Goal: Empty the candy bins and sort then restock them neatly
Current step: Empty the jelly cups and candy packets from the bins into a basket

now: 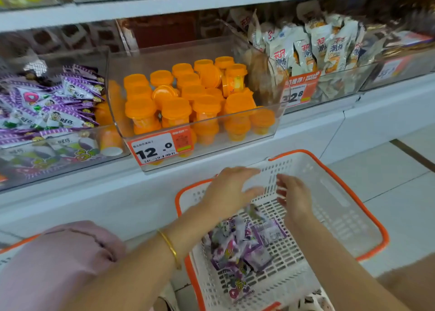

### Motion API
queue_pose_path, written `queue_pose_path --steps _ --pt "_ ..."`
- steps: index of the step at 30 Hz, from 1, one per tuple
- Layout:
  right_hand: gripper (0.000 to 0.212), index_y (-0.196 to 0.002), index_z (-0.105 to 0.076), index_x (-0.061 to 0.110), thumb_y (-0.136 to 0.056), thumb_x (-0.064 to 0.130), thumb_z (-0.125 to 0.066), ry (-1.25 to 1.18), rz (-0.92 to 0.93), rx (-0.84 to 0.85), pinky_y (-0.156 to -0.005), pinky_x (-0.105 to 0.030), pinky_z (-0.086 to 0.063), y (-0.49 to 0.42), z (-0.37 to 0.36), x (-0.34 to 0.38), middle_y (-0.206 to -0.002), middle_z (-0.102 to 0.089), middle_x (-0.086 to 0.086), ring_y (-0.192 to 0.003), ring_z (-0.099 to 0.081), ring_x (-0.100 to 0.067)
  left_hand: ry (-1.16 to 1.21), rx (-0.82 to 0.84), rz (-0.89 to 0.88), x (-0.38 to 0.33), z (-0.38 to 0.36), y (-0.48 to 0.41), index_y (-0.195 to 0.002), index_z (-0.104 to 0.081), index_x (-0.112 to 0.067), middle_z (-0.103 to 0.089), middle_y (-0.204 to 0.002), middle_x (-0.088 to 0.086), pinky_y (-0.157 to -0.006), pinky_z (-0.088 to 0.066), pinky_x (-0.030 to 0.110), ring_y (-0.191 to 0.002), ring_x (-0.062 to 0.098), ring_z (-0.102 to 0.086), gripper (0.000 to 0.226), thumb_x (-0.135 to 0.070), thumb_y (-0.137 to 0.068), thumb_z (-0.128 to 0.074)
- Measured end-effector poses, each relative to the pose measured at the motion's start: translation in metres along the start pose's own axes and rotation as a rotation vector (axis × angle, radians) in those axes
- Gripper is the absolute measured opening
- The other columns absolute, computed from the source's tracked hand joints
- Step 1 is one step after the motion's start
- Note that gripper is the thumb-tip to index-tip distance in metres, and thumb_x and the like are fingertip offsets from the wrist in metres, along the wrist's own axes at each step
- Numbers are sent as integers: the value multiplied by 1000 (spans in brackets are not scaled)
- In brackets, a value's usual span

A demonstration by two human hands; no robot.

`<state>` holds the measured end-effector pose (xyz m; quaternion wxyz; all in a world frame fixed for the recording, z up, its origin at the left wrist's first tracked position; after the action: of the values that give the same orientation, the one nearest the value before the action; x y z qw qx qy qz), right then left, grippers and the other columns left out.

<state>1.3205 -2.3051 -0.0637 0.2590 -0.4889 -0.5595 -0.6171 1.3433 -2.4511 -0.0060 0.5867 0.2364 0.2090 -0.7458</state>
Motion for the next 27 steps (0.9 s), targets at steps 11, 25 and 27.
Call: queue_pose_path --steps 11,25,27 --pt "84 -145 -32 18 -76 42 -75 1308 711 523 -102 -33 -36 5 -138 197 -146 -39 -5 -131 -41 -24 -445 -184 337 43 194 -52 -148 -26 -26 -31 -147 17 -111 -21 45 -137 36 -25 88 -61 -76 -63" --pt "35 -107 -67 23 -74 27 -78 1173 577 713 -93 -30 -45 -37 -169 181 -118 -55 1 -111 -52 -17 -331 44 280 74 171 -80 -152 2 -22 -5 -160 4 -116 -23 42 -146 23 -12 121 -69 -64 -66" --pt "27 -103 -70 17 -77 25 -75 1024 534 662 -86 -30 -48 -41 -166 182 -113 -61 -1 -108 -56 -18 -300 47 255 73 171 -82 -152 3 -22 -5 -160 5 -117 -21 40 -147 23 -10 122 -68 -62 -67"
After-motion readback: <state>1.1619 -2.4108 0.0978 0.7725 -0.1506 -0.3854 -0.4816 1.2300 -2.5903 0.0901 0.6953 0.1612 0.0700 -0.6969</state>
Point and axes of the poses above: each hand's wrist, its own y-axis away from the middle knuckle, its own z-axis out of the back of the hand, x = y × z, the point moved 5 cm from there along -y, towards the middle knuckle
